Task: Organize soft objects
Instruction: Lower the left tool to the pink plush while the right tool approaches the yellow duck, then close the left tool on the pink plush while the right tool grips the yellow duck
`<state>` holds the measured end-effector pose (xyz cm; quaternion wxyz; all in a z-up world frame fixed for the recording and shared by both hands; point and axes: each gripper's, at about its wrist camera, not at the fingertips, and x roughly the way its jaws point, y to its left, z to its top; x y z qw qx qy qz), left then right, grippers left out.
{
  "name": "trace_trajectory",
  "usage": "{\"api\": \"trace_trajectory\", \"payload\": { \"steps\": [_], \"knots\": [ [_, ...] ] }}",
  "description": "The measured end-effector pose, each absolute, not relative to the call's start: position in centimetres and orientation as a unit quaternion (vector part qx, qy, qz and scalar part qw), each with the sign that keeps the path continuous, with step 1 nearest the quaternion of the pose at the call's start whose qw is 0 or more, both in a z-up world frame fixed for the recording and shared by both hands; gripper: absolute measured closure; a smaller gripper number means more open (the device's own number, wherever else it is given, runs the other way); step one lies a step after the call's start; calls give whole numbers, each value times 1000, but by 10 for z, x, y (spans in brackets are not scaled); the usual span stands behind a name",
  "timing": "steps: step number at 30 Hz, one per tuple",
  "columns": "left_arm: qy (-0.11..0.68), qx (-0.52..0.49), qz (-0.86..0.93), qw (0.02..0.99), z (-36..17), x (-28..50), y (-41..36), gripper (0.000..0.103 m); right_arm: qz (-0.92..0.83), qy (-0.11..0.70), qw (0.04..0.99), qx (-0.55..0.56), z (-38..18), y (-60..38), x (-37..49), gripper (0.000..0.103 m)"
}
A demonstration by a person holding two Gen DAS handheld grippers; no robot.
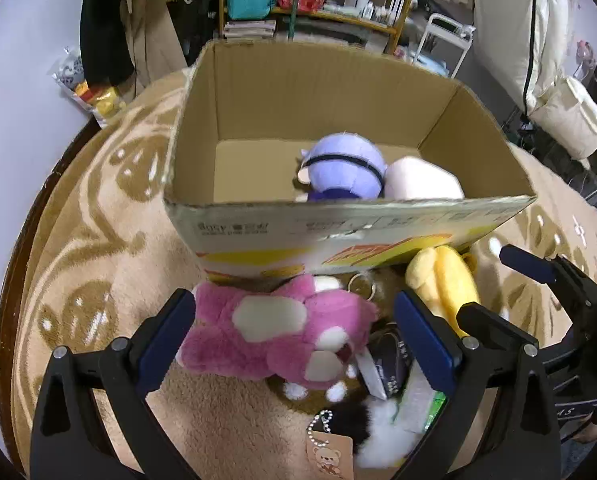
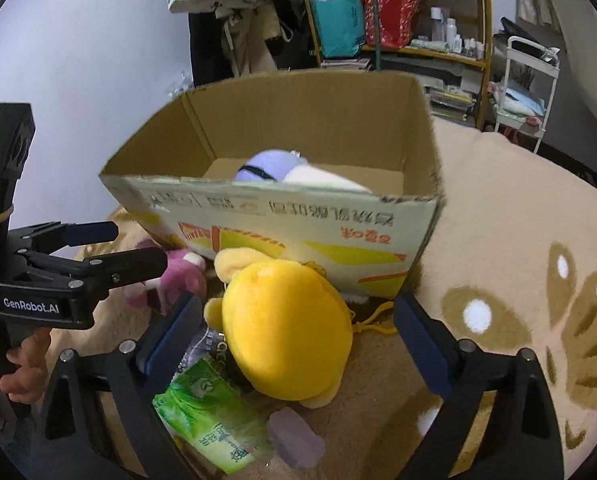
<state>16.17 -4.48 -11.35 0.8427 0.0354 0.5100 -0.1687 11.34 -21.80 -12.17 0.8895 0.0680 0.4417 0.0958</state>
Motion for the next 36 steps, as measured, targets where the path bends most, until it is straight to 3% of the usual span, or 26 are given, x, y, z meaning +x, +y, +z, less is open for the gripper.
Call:
{"api": "trace_trajectory", "payload": {
  "steps": [8,10,26,30,36],
  "knots": [
    [543,42,-171,821,-136,174,-55,4,111,475,872,50,-146,-201,128,4],
    [546,53,-165,820,-141,176,-59,4,108,478,871,44,-149,-198,129,9],
    [562,87,-138,811,-159,183,-72,4,103,494,862,47,-155,-192,141,10],
    [570,86,-129,807,-170,182,-66,4,105,494,862,44,-155,-194,142,15],
    [580,59,-113,805,-177,187,-55,10,101,500,858,53,-159,-194,139,19]
  ]
}}
